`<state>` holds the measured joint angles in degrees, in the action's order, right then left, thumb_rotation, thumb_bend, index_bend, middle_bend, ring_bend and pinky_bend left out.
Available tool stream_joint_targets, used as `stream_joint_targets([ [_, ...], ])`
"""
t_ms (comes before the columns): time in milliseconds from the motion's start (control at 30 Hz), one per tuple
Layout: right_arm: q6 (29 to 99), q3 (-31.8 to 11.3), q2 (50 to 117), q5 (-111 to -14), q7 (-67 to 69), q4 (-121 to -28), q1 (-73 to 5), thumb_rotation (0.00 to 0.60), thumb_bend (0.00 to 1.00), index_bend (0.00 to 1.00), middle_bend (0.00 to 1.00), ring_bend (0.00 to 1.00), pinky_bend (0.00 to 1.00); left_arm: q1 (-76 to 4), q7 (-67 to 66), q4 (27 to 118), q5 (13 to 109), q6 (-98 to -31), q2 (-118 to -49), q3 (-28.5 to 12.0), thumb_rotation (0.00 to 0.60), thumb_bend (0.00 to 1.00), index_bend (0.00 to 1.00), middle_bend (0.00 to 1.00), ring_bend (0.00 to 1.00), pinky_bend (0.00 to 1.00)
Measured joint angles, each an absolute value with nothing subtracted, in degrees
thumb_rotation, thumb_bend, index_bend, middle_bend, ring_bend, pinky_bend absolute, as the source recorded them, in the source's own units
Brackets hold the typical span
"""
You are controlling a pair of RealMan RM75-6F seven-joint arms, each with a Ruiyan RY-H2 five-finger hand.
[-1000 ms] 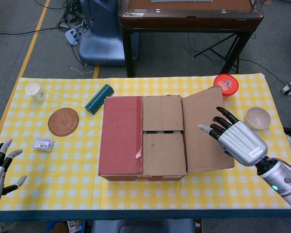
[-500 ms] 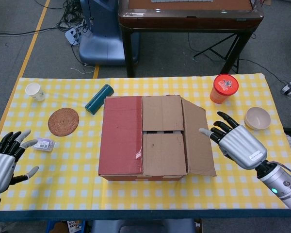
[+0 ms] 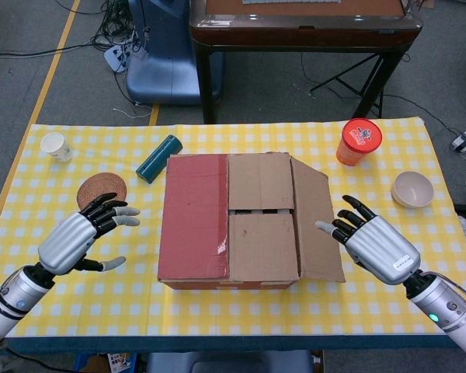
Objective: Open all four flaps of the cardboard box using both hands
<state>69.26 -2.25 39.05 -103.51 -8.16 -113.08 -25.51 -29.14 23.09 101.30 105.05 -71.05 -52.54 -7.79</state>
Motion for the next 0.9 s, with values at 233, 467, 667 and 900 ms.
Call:
stream_joint_targets([
  [233, 70.80, -1.77, 40.00, -103.30, -10.66, -112.94, -23.20, 0.600, 0.70, 0.22, 0.36, 0.26, 0.10, -35.73, 23.81, 102.90, 105.34, -65.50, -54.80, -8.85, 0.600, 0.23, 0.35, 0.24, 0.16, 0.07],
  [467, 70.39, -2.49, 39.72, -102.32, -10.57, -112.69, -23.16, 0.600, 0.70, 0.22, 0.36, 0.26, 0.10, -42.78, 20.67, 104.60, 103.84, -58.84, -58.76, -10.52, 0.600, 0.23, 0.36, 0.24, 0.15, 0.07],
  [667, 69.60, -2.86, 39.70, -101.71, -10.59, -112.78, -23.33, 0.600, 0.70, 0.22, 0.36, 0.26, 0.10, -47.28, 16.51, 104.71, 101.21, -53.88, -62.34, -11.44, 0.600, 0.23, 0.37, 0.24, 0.14, 0.07],
  [900, 68.68, -3.21, 40.12, -100.96, -10.30, -112.31, -23.60, 0.600, 0.71, 0.22, 0.36, 0.26, 0.10, -51.72, 10.42, 104.21, 95.71, -47.49, -64.92, -12.48, 0.600, 0.23, 0.38, 0.25, 0.12, 0.05],
])
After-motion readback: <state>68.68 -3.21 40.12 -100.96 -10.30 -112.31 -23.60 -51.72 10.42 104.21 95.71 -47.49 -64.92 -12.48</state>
